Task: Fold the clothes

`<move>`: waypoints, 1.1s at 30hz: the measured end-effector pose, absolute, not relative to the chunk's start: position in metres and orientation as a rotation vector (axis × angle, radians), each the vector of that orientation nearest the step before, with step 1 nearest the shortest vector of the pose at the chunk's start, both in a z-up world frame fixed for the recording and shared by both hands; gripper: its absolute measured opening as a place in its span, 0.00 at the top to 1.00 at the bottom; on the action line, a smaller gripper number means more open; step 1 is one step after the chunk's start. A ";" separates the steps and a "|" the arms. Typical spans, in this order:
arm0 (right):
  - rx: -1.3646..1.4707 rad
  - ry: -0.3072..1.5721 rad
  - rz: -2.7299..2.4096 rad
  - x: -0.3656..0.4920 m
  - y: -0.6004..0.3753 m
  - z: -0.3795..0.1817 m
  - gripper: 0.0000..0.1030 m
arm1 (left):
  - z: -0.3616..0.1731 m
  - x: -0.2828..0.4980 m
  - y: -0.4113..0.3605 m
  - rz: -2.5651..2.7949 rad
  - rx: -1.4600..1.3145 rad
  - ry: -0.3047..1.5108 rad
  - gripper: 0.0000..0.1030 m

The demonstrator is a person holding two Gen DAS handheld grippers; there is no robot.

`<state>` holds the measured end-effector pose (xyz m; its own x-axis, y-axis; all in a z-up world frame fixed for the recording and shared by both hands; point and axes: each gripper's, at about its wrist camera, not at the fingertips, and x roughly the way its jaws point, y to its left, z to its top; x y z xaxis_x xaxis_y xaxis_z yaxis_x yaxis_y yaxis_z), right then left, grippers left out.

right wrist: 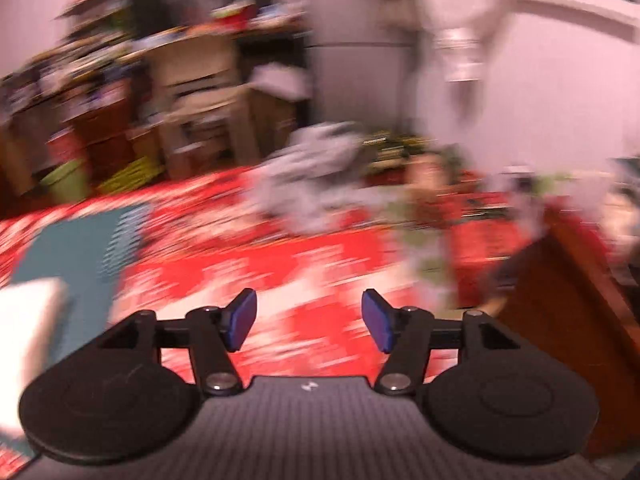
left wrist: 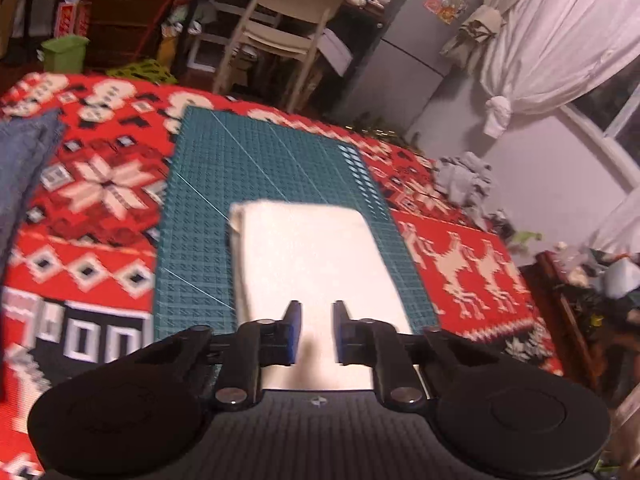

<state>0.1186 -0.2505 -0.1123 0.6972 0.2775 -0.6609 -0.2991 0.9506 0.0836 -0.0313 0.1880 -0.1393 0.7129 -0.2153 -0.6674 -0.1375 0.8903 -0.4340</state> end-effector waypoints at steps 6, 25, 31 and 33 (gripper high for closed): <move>-0.097 0.758 0.617 0.071 -0.111 -0.135 0.62 | -0.167 -0.030 0.171 -0.096 -0.468 0.835 0.92; -0.124 0.793 0.753 0.026 -0.016 -0.154 1.00 | -0.173 -0.057 0.176 -0.058 -0.511 0.833 0.92; -0.100 0.790 0.731 0.057 -0.004 -0.158 1.00 | -0.173 -0.058 0.176 -0.060 -0.504 0.836 0.92; -0.090 0.790 0.723 0.067 0.000 -0.159 1.00 | -0.174 -0.060 0.177 -0.062 -0.508 0.835 0.92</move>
